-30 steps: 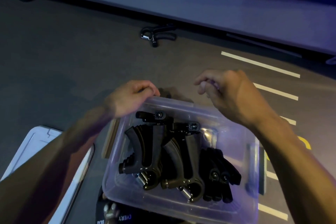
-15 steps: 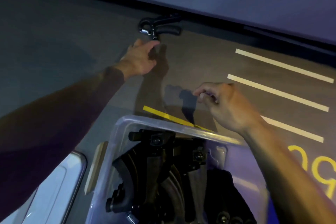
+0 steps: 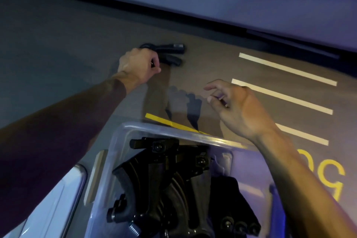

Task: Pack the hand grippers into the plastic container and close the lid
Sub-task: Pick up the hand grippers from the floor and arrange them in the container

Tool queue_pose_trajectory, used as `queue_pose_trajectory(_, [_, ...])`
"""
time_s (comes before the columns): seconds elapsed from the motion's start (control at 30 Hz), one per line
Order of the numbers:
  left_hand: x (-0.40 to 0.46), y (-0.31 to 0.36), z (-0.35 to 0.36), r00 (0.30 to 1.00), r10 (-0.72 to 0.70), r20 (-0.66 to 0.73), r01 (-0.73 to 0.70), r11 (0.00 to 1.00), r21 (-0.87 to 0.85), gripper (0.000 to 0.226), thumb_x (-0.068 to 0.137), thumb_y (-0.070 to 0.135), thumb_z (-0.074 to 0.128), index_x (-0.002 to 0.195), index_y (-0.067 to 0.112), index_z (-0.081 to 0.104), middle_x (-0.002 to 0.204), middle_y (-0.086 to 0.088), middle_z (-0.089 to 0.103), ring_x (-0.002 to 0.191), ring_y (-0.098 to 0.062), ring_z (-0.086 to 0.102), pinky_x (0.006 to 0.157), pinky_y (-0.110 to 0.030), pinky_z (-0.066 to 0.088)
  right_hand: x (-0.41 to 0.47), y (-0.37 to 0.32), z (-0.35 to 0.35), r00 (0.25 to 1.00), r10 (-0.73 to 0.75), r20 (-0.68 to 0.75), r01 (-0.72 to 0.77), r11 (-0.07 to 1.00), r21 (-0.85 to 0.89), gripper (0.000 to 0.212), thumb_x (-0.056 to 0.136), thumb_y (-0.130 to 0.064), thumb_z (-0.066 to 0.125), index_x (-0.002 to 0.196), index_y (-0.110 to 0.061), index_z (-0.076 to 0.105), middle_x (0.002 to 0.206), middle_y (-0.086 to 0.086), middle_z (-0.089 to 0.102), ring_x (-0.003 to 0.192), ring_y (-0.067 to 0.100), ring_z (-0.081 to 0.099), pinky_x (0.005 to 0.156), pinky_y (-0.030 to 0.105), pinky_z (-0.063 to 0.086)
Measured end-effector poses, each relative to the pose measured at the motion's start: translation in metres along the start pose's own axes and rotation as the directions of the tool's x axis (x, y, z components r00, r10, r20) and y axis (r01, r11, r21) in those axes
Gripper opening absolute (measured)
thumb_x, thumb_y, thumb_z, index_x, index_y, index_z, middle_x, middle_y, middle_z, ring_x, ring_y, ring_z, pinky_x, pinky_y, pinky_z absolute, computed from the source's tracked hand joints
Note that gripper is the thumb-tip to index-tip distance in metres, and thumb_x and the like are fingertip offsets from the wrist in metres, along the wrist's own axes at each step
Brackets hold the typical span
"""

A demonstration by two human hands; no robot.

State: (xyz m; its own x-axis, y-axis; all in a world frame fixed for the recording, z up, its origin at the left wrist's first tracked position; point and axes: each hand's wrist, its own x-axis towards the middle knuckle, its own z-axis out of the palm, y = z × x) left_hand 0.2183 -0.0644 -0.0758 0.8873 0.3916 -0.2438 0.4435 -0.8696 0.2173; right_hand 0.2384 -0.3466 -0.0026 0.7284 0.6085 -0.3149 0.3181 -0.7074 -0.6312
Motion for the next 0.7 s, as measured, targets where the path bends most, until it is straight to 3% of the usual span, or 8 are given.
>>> queue_pose_trajectory(0.07, [-0.015,-0.005,-0.009,1.000,-0.006,-0.026,0.004,0.998,-0.056,0.010,0.085,0.043,0.076,0.089,0.034,0.072,0.106,-0.008,0.073,0.107,-0.038,0.064,0.087,-0.040,0.050,-0.008,-0.004,-0.006,0.999,-0.004,-0.040,0.004,1.000,0.011,0.026,0.097,-0.024,0.057,0.121,-0.031,0.064,0.094,-0.014,0.071,0.075,-0.003,0.058,0.066,0.001,0.037])
queue_pose_trajectory(0.2, [-0.045,-0.001,-0.037,0.998,-0.031,-0.055,0.018,0.975,-0.223,0.010,0.087,0.036,0.075,0.082,0.031,0.069,0.082,-0.003,0.065,0.094,-0.032,0.064,0.077,-0.034,0.049,-0.027,-0.014,-0.012,0.990,-0.030,-0.135,0.034,0.999,0.026,0.023,0.096,-0.020,0.060,0.116,-0.026,0.069,0.088,-0.014,0.067,0.072,-0.011,0.056,0.064,-0.004,0.035])
queue_pose_trajectory(0.27, [-0.065,0.002,-0.052,0.995,-0.042,-0.094,0.012,0.952,-0.305,0.009,0.086,0.033,0.073,0.083,0.026,0.070,0.074,0.002,0.065,0.079,-0.020,0.064,0.076,-0.032,0.051,-0.041,-0.020,-0.012,0.982,-0.068,-0.175,0.075,0.997,0.032,0.024,0.097,-0.020,0.059,0.119,-0.024,0.067,0.099,-0.010,0.070,0.076,-0.008,0.060,0.069,-0.002,0.040])
queue_pose_trajectory(0.37, [-0.100,0.013,-0.074,0.978,0.026,-0.207,-0.113,0.901,-0.420,0.010,0.086,0.036,0.072,0.090,0.026,0.072,0.061,0.007,0.064,0.050,0.000,0.054,0.062,-0.020,0.046,-0.062,-0.028,-0.012,0.953,-0.132,-0.272,0.148,0.988,0.038,0.042,0.096,-0.024,0.061,0.137,-0.030,0.053,0.124,-0.008,0.064,0.085,0.001,0.064,0.081,0.020,0.053])
queue_pose_trajectory(0.43, [-0.126,0.023,-0.089,0.964,0.104,-0.245,-0.216,0.842,-0.494,0.008,0.087,0.040,0.072,0.092,0.032,0.072,0.066,0.010,0.067,0.053,0.001,0.056,0.061,-0.018,0.046,-0.074,-0.033,-0.015,0.927,-0.174,-0.331,0.194,0.981,0.028,0.063,0.094,-0.025,0.062,0.150,-0.037,0.035,0.137,-0.008,0.053,0.087,0.004,0.063,0.081,0.023,0.052])
queue_pose_trajectory(0.5, [-0.150,0.033,-0.099,0.953,0.191,-0.233,-0.295,0.747,-0.595,0.011,0.088,0.041,0.071,0.094,0.031,0.074,0.074,0.010,0.071,0.064,-0.001,0.065,0.067,-0.017,0.051,-0.087,-0.037,-0.024,0.901,-0.221,-0.374,0.235,0.972,-0.008,0.071,0.095,-0.025,0.062,0.154,-0.041,0.026,0.145,-0.013,0.045,0.088,0.004,0.061,0.079,0.017,0.049])
queue_pose_trajectory(0.6, [-0.176,0.046,-0.102,0.940,0.288,-0.182,-0.327,0.608,-0.723,0.014,0.096,0.027,0.069,0.101,0.015,0.075,0.085,-0.004,0.076,0.072,-0.013,0.072,0.072,-0.029,0.060,-0.109,-0.039,-0.043,0.841,-0.249,-0.480,0.284,0.959,0.002,0.051,0.096,-0.023,0.062,0.143,-0.037,0.046,0.123,-0.019,0.058,0.085,0.002,0.061,0.074,0.012,0.049])
queue_pose_trajectory(0.7, [-0.195,0.053,-0.098,0.927,0.351,-0.132,-0.317,0.543,-0.777,0.013,0.099,0.011,0.063,0.107,0.004,0.071,0.095,-0.019,0.073,0.074,-0.015,0.068,0.073,-0.028,0.059,-0.135,-0.044,-0.061,0.849,-0.235,-0.473,0.285,0.958,0.034,0.028,0.095,-0.028,0.065,0.122,-0.031,0.061,0.097,-0.016,0.065,0.078,0.010,0.065,0.076,0.039,0.057])
